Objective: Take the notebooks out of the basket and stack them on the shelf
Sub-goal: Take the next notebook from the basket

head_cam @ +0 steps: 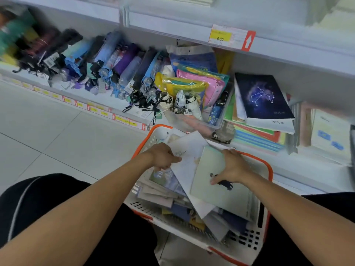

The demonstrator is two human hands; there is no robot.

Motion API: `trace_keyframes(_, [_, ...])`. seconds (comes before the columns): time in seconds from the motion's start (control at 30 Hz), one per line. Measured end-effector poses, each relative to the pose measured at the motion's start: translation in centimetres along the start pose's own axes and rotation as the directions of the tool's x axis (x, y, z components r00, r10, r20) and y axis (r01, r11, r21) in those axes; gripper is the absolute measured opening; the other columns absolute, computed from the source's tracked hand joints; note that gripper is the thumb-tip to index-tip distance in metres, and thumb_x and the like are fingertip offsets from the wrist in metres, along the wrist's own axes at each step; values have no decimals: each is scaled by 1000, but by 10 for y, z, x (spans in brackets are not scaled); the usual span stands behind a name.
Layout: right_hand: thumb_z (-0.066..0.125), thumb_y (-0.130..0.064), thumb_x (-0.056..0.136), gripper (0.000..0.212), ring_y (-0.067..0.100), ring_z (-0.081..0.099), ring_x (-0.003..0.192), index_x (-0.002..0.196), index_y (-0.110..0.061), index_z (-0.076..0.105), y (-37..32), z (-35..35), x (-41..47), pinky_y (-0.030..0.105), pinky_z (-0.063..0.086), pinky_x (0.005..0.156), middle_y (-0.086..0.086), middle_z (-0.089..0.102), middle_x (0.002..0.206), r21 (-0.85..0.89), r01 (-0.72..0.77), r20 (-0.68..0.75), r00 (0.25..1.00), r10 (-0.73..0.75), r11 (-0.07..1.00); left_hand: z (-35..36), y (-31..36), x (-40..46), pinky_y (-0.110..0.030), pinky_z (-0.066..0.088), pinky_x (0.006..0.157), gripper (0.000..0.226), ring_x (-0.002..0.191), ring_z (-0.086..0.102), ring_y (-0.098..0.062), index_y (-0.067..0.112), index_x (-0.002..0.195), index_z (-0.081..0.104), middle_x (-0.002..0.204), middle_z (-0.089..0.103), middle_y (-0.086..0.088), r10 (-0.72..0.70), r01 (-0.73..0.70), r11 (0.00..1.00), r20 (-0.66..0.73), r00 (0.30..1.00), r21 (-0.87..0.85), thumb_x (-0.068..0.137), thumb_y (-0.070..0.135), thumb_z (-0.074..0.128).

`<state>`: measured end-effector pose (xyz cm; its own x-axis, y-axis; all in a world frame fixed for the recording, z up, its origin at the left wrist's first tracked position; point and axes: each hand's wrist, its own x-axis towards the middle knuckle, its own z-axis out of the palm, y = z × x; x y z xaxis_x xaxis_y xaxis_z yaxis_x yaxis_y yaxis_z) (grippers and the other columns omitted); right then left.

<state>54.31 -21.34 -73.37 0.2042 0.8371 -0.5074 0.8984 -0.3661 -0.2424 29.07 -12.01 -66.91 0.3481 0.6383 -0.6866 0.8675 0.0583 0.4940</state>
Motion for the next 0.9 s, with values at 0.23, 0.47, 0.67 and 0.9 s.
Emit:
trace_keyframes(0.23, [77, -29, 84, 22, 21, 59, 93, 94, -15, 62, -1, -50, 6, 27, 41, 69, 4, 63, 97, 247, 219, 46, 970, -237, 944, -14, 27, -8, -37, 59, 80, 64, 93, 69, -30, 4, 106, 67, 103, 70, -12, 67, -65, 995, -28, 997, 70, 84, 63, 58])
trace_keyframes(0.47, [60, -12, 95, 31, 25, 70, 87, 125, -3, 59, -19, -123, -18, 37, 60, 80, 11, 72, 111, 942, 149, -121, 987, -110, 302, -27, 36, -22, -35, 52, 95, 72, 103, 68, -19, 19, 117, 64, 111, 71, -3, 112, -76, 767, 17, 994, -637, 66, 69, 72])
trace_keyframes(0.67, [56, -19, 99, 31, 24, 71, 90, 127, -7, 59, -56, -137, -28, 36, 62, 71, 11, 71, 116, 996, 80, -80, 997, 8, 37, -25, 32, -13, -28, 55, 80, 31, 89, 68, -19, 15, 105, 69, 110, 72, -6, 84, -204, 709, -206, 975, -675, 83, 36, 75])
trace_keyframes(0.9, [51, -11, 101, 22, 26, 69, 79, 118, -1, 62, -95, -135, -41, 41, 59, 73, 18, 71, 108, 987, 149, -156, 978, 141, 60, -33, 53, -51, -38, 48, 93, 70, 113, 53, -16, 36, 128, 48, 124, 52, 10, 117, -238, 800, -245, 962, -551, 70, 71, 67])
